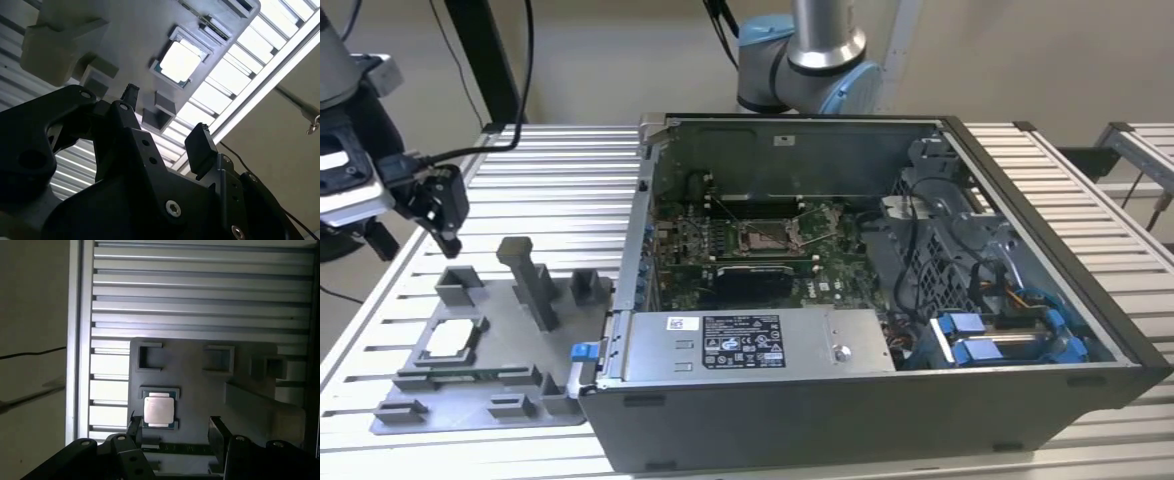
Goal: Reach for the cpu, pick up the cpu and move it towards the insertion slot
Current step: 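Pick up the cpu and move it towards the insertion slot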
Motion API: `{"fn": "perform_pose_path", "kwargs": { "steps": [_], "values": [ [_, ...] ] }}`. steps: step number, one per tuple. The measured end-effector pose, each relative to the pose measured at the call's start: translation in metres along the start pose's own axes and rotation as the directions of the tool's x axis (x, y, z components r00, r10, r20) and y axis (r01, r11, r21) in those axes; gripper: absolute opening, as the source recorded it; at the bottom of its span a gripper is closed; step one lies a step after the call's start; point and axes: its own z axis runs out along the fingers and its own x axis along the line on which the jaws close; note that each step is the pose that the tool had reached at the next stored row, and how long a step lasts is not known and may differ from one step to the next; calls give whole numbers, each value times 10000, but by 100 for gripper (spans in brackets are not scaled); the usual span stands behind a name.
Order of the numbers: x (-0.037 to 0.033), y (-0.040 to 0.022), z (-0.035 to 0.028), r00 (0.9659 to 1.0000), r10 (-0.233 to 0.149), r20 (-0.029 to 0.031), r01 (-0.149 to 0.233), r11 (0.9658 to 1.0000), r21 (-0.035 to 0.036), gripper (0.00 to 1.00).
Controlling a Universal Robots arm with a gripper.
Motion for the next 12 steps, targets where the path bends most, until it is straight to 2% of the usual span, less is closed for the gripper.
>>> {"fn": "perform_pose_path", "kwargs": {
  "steps": [12],
  "values": [
    [0,-2,59,10000,0,0,0,10000,0,100]
  ]
}}
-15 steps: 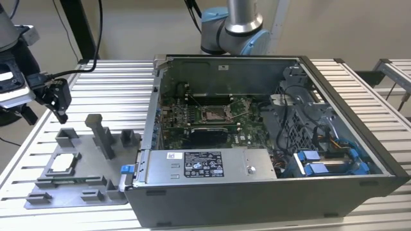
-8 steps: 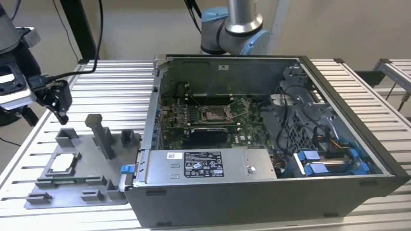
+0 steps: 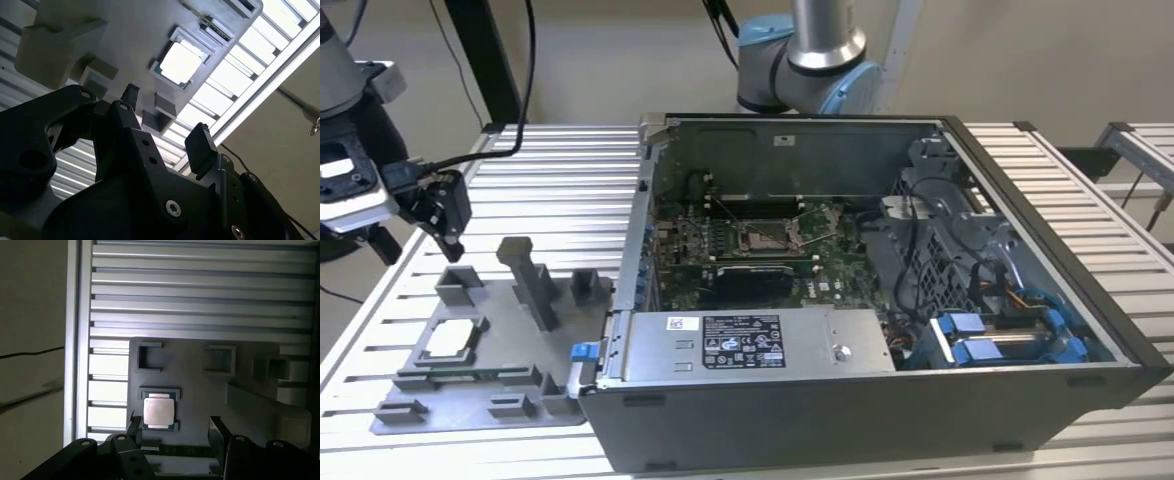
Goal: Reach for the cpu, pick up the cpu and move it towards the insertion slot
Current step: 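Pick up the cpu and move it towards the insertion slot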
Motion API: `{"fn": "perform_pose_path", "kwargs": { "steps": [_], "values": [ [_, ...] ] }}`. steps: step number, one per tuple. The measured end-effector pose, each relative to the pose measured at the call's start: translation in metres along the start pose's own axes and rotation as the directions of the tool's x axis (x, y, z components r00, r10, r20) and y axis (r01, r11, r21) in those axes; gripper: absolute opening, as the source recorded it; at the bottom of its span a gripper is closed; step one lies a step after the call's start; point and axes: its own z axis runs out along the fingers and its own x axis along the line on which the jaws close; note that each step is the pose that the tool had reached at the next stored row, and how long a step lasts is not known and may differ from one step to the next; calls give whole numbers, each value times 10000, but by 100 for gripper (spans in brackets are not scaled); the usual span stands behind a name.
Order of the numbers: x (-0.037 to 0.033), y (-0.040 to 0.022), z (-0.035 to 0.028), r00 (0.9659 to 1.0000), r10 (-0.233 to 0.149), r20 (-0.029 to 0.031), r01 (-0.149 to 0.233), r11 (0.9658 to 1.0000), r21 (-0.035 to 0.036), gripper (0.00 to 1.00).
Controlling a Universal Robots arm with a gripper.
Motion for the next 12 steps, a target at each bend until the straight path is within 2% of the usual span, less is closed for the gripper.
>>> {"fn": "perform_pose_path", "kwargs": {
  "steps": [12],
  "values": [
    [0,-2,60,10000,0,0,0,10000,0,100]
  ]
}}
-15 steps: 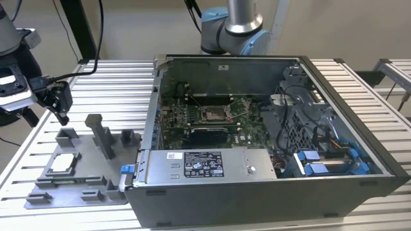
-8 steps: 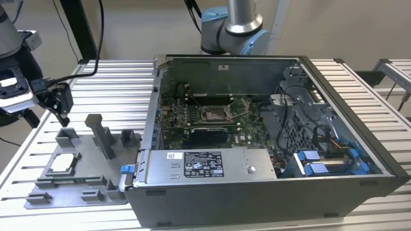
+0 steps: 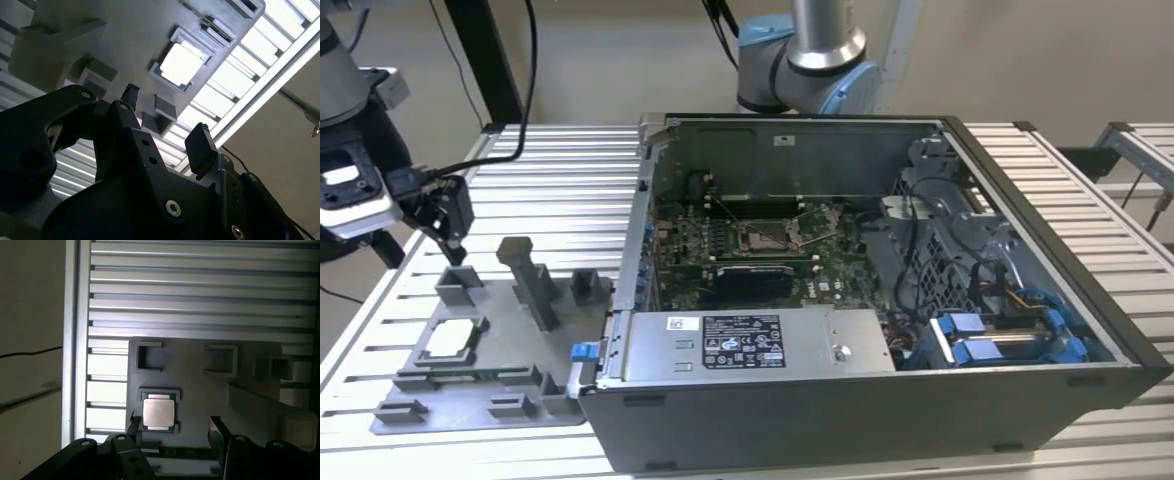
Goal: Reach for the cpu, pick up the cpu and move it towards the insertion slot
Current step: 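Pick up the cpu and move it towards the insertion slot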
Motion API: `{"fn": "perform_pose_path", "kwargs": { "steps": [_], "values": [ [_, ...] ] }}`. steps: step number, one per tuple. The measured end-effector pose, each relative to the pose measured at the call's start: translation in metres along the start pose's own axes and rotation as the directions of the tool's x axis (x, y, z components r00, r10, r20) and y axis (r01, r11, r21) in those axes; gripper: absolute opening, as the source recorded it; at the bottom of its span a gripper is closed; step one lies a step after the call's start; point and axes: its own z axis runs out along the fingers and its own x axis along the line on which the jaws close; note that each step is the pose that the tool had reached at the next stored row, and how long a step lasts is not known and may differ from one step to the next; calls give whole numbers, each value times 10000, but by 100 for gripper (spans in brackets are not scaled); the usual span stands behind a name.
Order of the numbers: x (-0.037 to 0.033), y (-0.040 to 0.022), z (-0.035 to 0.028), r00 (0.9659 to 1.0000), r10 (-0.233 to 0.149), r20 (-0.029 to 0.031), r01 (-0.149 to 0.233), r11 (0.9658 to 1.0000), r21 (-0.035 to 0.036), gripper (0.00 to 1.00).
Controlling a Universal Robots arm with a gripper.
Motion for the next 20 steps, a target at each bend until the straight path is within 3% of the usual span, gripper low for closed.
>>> {"fn": "perform_pose_path", "kwargs": {
  "steps": [20],
  "values": [
    [23,-43,124,10000,1,0,-1,10000,0,100]
  ]
}}
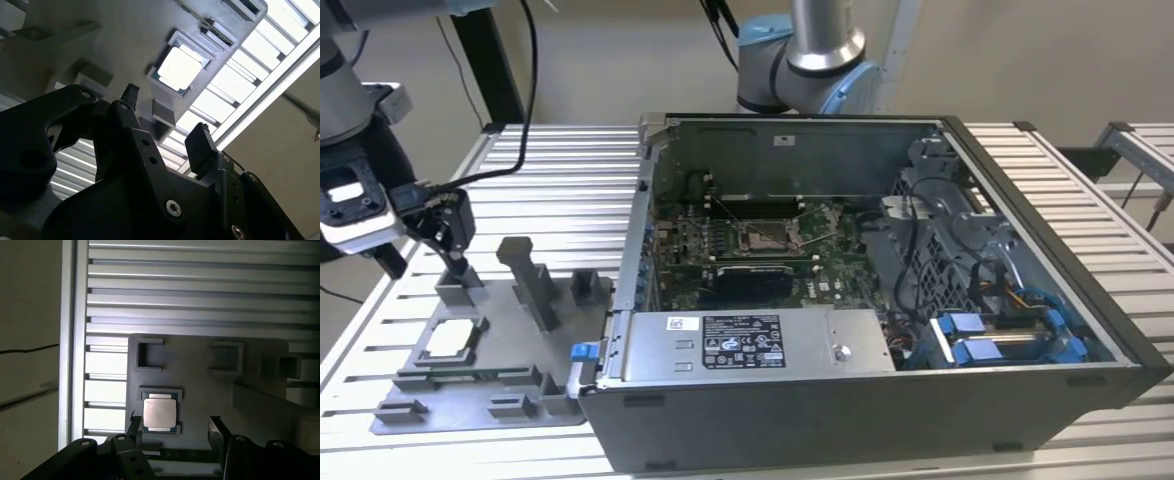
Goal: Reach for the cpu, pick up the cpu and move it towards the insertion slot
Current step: 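Pick up the cpu and move it towards the insertion slot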
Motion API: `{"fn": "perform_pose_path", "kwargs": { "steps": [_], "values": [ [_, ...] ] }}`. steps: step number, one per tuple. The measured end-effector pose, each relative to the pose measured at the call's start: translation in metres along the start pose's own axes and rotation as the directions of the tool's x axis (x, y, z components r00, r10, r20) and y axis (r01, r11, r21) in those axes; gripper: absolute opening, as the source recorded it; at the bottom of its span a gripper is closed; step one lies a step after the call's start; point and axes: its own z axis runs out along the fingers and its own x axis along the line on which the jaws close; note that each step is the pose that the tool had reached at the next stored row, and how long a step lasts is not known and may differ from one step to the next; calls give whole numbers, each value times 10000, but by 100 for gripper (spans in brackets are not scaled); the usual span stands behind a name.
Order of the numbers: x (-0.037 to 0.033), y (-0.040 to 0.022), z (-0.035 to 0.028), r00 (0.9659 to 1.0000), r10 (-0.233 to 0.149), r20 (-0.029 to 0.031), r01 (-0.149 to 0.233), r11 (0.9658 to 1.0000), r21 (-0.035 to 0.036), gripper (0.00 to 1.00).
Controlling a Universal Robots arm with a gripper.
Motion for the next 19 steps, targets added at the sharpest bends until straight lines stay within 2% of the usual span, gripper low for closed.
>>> {"fn": "perform_pose_path", "kwargs": {
  "steps": [11,19],
  "values": [
    [50,-23,78,10000,-1,2,1,10000,-1,100],
    [51,-24,88,10000,-1,0,1,10000,0,100]
  ]
}}
